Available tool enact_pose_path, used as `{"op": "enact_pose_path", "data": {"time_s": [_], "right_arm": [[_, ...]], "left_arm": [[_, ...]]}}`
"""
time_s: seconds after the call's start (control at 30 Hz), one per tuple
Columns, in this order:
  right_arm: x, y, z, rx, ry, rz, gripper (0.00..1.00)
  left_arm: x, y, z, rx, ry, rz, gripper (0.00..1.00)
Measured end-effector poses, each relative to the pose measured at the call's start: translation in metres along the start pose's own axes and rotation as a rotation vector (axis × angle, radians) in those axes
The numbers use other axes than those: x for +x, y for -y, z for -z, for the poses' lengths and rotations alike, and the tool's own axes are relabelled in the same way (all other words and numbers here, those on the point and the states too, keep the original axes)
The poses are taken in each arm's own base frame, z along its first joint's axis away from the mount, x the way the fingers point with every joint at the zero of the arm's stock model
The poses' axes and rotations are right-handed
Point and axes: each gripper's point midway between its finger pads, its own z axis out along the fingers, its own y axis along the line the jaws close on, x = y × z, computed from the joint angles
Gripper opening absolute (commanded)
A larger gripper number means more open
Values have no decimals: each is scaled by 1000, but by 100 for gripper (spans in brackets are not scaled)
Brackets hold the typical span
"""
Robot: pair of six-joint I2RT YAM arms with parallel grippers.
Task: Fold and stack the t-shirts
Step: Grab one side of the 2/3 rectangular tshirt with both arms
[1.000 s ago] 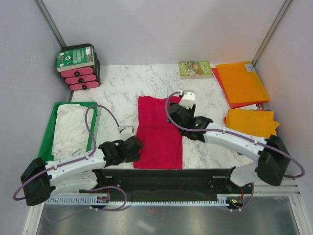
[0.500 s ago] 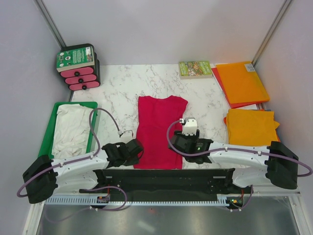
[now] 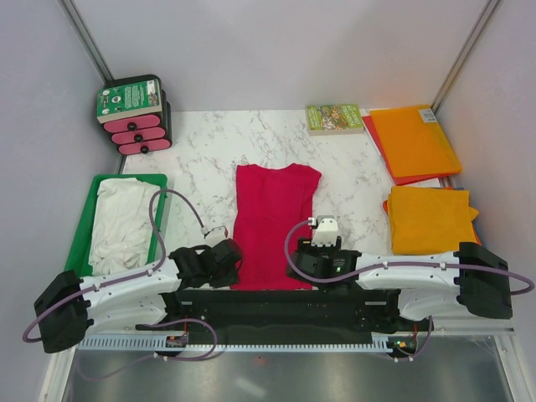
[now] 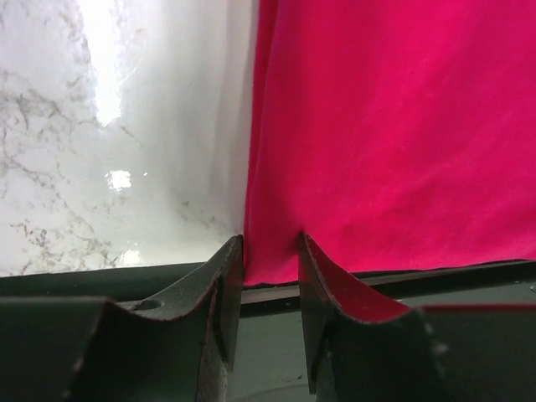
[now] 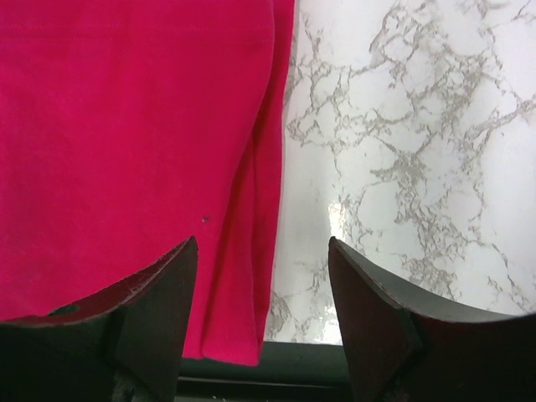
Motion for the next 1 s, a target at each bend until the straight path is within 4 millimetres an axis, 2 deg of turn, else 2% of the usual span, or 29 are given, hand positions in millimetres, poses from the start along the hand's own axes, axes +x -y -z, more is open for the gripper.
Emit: {"op": "enact_pose_path", "data": {"time_s": [0.13,0.33,0.6,0.8,1.0], "right_arm": [[9,2,4,4,-12,-1,71],[17,0,6,3,-26,-8,73],[42,-8,10,-17,-109,-2,74],[64,-10,10,-9,-178,12,69],[73,-9,17,-6,-200,-13,61]], "left_arm": [[8,-12,-4,-68,-40,-4,40],[9,-9,-6,-152,-80,-25,37],[9,-7,-6,-155,-82,-28,34],[9,-7,-6,-154,-83,-22,32],[10,-6,-6,-152,-82,-21,31]]}}
